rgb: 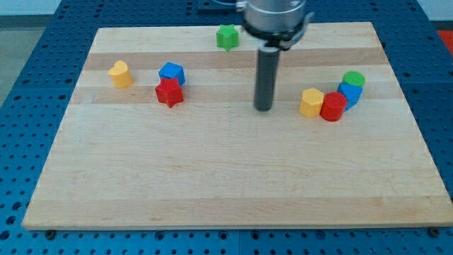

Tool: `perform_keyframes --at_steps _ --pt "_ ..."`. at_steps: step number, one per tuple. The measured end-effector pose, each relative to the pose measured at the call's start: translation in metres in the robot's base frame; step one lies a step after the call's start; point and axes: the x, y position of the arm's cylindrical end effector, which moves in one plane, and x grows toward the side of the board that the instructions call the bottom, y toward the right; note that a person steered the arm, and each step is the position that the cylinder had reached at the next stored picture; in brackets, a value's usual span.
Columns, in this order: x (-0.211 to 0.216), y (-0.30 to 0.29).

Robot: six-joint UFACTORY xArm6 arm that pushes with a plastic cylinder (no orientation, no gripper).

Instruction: Point your arm to the red star

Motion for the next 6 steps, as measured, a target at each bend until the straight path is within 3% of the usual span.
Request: perform_keyframes --at_steps 3,4,6 --pt "0.014 -0.174" --pt "-0.005 -0.207" --pt "-0.042 -0.21"
